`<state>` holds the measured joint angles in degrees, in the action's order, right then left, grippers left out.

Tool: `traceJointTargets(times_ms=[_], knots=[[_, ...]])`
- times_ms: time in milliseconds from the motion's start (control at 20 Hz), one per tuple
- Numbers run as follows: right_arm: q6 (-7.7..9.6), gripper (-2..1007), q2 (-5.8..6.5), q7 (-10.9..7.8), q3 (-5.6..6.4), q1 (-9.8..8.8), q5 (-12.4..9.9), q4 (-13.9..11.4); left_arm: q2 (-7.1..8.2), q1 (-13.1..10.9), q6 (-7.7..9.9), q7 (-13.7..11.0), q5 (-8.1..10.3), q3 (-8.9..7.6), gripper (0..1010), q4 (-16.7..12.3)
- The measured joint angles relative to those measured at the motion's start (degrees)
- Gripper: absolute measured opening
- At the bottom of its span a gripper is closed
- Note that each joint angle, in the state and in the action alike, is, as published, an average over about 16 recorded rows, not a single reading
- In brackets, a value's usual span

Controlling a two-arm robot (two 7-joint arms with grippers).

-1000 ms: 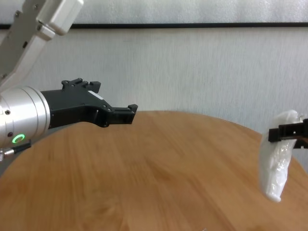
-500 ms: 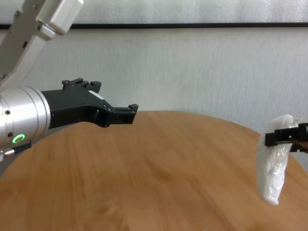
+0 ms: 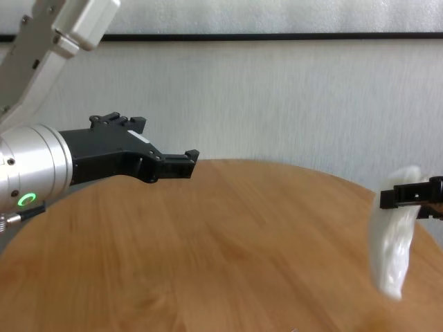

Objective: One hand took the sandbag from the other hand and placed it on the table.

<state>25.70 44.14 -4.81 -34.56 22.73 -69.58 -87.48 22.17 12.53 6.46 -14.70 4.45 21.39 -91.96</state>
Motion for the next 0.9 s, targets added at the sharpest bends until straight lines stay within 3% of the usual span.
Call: traceJointTargets(times_ms=[500,900], knots=[[-0.13,898,0.05,0.12,0.14,-0.14,-0.18,-0.17,0.01,0.00,-0.04,-0.02,0.04,0.01,1000,0.00],[-0.17,997,0.08,0.15,0.19,-0.20,-0.25,-0.22,0.01,0.00,-0.06,-0.01,0.05,0.01,1000,0.00]])
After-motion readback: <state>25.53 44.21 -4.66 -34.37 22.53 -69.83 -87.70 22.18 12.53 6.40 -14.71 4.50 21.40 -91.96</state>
